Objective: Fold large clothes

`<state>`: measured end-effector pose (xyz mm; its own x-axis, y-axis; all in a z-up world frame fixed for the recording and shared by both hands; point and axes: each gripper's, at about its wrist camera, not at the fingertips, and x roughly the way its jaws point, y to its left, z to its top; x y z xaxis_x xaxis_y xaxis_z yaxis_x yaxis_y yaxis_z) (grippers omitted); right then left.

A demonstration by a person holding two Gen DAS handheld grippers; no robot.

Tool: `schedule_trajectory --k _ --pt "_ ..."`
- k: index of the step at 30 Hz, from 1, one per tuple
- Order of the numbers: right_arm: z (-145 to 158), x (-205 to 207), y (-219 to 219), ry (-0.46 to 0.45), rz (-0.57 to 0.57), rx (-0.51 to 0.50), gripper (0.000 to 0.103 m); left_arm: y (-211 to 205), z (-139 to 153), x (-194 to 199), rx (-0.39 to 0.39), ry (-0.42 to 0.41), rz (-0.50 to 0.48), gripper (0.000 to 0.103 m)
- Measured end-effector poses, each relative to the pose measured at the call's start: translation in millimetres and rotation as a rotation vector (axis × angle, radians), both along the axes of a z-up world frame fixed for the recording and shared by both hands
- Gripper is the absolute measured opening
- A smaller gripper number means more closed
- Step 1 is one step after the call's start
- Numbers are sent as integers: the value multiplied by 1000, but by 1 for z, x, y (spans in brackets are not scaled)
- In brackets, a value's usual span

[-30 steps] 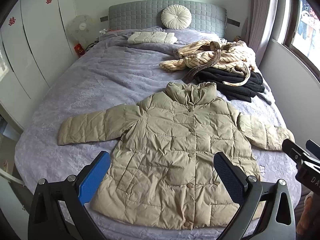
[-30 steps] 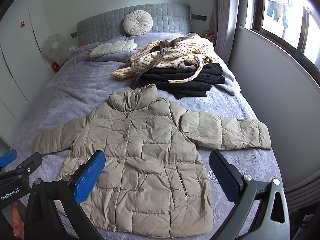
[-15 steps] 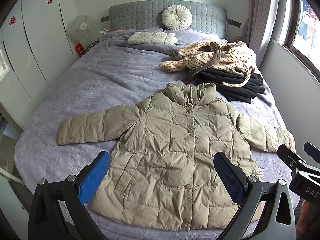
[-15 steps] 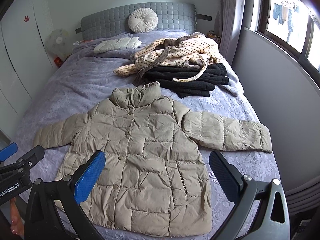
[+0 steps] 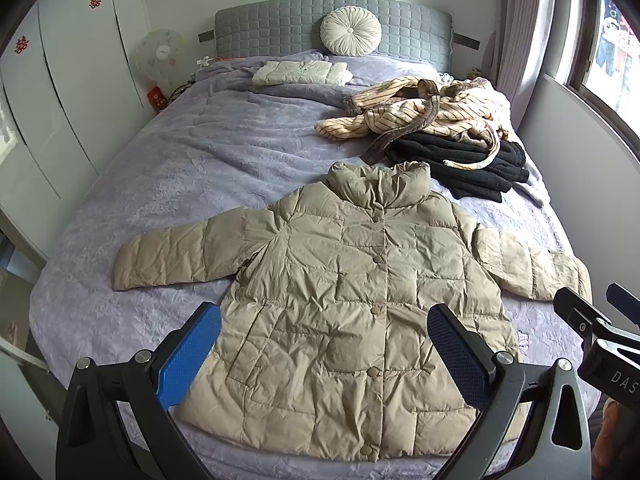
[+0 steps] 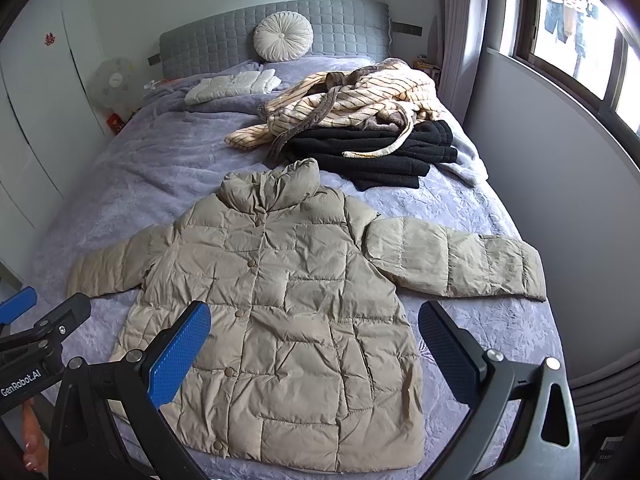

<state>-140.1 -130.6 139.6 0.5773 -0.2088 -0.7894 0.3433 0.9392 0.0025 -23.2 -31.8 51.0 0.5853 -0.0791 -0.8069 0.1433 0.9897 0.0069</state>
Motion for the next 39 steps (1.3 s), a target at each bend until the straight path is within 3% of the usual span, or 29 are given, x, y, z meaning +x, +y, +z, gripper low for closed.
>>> schedule_trajectory --k 39 --pt "-8 -4 -1 16 -11 16 103 4 -8 3 0 11 11 103"
